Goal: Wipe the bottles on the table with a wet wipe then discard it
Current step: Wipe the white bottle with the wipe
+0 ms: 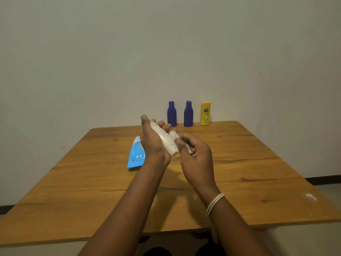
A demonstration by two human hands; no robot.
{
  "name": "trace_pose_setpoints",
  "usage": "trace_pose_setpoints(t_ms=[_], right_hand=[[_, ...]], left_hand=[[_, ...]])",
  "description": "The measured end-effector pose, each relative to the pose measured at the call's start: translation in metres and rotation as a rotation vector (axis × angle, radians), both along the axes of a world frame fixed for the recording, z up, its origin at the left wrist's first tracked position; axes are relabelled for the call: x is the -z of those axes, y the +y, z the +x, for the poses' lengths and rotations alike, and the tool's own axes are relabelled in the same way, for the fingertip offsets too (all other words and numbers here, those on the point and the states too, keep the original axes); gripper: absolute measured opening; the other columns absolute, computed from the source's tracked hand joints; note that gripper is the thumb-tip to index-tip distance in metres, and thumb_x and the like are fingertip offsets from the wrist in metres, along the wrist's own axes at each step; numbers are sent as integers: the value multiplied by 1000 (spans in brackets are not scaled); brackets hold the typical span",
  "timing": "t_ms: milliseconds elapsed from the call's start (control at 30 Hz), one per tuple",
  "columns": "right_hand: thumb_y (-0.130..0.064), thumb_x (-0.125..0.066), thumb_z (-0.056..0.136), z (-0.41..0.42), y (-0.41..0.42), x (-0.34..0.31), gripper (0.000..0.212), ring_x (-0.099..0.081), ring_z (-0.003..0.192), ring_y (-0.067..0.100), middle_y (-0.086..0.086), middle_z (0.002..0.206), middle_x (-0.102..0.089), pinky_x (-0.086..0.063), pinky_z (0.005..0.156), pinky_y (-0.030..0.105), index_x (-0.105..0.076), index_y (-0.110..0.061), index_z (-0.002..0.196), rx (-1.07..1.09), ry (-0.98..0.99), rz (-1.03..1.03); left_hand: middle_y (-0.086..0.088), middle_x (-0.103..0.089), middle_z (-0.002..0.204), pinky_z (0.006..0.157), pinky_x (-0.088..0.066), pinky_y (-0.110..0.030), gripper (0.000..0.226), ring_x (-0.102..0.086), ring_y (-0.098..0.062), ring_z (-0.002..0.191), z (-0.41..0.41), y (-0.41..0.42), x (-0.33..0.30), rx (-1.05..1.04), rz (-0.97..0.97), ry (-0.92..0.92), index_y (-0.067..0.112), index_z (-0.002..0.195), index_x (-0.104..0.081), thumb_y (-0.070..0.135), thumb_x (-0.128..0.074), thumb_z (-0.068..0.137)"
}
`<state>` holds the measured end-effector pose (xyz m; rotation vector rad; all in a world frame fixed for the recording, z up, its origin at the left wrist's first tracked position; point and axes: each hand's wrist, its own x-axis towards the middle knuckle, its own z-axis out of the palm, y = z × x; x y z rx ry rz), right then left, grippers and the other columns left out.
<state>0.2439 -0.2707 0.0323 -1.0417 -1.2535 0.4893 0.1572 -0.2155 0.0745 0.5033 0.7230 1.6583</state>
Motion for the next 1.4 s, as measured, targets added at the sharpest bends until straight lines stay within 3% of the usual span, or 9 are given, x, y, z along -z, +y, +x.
trace_pose_setpoints(t_ms=[267,367,567,667,767,933,1133,1300,1400], right_hand=[[-32,-62,95,-31,-15,12,11,-62,97,-13,-24,104,-64,-51,56,6,-61,-35,106,120,331,-27],[-31,-60,97,-13,1,1,6,-66,94,-1,-25,98,-60,-53,58,8,-58,-36,101,139,373,-117],[-32,-61,96,8,2,23,13,-65,92,-5,-17,100,-66,-53,63,10,-63,-27,107,111,186,-62],[-28,-61,97,44,17,25,12,-66,86,5,-7,97,-71,-51,61,12,-68,-22,105,70,218,-157],[-27,-64,96,84,42,25,13,-67,89,14,0,97,-72,-51,64,20,-70,-16,101,38,190,-270],[-21,-69,93,135,81,21,10,-73,81,17,3,86,-78,-58,64,25,-72,-11,95,-166,185,-371],[-16,-82,79,197,134,21,45,-76,93,23,6,105,-78,-61,67,29,-63,-18,120,-368,189,-450],[-12,-78,83,246,186,37,27,-76,89,20,6,99,-79,-59,68,25,-72,-13,109,-344,35,-552],[-12,-77,84,279,225,44,28,-76,86,21,4,94,-80,-60,69,29,-72,-11,112,-189,6,-541]], left_hand=[[-2,-73,107,73,-64,-34,52,-77,-19,88,12,-2,1,-236,39,23,24,123,-57,67,-41,98],[-1,-74,101,73,-65,-36,50,-79,-15,81,22,-5,1,-221,73,79,24,121,-56,67,-43,97],[-1,-79,97,77,-64,-34,41,-79,-17,87,31,10,9,-181,129,177,19,118,-54,33,-78,88],[-2,-80,103,83,-59,-37,38,-76,-18,98,41,23,22,1,148,327,23,117,-48,9,-71,90],[-4,-76,114,79,-57,-34,34,-70,-22,107,55,40,35,147,178,556,22,122,-56,17,-65,90],[6,-69,88,54,-54,-20,31,-70,-10,75,78,77,37,291,208,858,33,101,-60,48,-67,74],[7,-63,95,69,-50,-29,25,-63,-12,85,130,141,40,315,343,1076,29,100,-56,47,-47,84],[-8,-61,101,72,-52,-39,33,-59,-22,85,178,189,57,357,412,1199,14,106,-53,42,-48,88],[2,-67,103,74,-55,-29,22,-64,-18,91,198,225,73,362,397,1211,18,111,-60,27,-65,92]])
